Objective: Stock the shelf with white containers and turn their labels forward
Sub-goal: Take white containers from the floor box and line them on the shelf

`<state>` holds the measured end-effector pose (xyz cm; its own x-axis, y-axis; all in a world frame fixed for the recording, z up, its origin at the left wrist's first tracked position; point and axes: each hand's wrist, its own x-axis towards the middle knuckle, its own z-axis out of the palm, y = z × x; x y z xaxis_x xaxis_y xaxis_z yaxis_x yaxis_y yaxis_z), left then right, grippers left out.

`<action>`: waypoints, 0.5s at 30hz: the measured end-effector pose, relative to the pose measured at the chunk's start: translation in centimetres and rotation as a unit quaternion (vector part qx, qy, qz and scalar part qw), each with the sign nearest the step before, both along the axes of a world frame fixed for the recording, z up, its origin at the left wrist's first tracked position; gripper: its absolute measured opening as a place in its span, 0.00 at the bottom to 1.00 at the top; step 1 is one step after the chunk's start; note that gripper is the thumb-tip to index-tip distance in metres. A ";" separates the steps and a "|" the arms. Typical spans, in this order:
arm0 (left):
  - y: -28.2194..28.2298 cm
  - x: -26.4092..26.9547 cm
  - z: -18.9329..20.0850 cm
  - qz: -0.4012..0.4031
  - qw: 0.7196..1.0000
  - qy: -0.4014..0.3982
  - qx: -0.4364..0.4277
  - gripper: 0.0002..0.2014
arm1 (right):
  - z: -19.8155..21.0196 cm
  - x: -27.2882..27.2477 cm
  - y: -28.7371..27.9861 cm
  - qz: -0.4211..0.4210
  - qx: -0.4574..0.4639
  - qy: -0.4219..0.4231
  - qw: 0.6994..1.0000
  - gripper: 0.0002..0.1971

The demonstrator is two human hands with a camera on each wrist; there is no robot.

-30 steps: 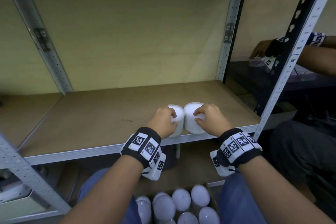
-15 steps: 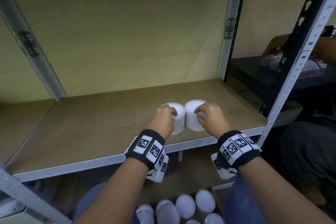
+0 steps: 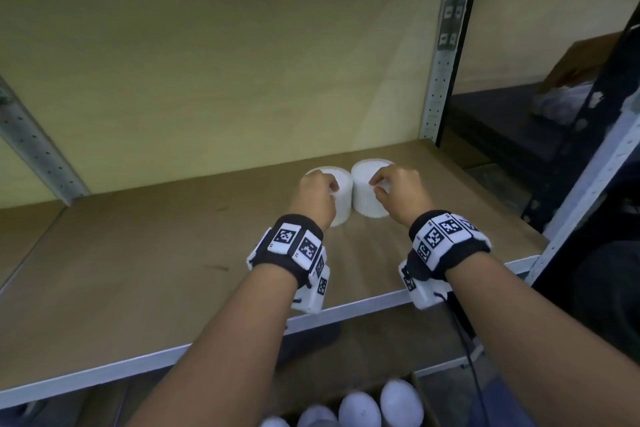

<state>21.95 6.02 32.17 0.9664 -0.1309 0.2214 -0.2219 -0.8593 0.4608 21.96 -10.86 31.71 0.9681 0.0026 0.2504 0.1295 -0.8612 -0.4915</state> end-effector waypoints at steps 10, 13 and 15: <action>-0.8 6.4 0.0 -0.007 1.000 0.003 -0.024 0.15 | -0.4 7.4 -0.7 -0.006 0.014 -0.003 1.000 0.11; -1.0 8.0 -0.1 -0.008 0.999 0.003 -0.036 0.15 | -0.5 9.1 -0.7 -0.005 0.012 -0.015 1.000 0.11; -1.2 8.9 -0.2 -0.002 0.999 0.007 -0.041 0.15 | -0.5 9.9 -0.7 -0.007 0.013 -0.018 1.000 0.11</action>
<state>30.89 4.82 31.98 0.9692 -0.1163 0.2170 -0.2174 -0.8178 0.5329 31.89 -11.56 31.21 0.9581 -0.0187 0.2858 0.1354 -0.8497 -0.5096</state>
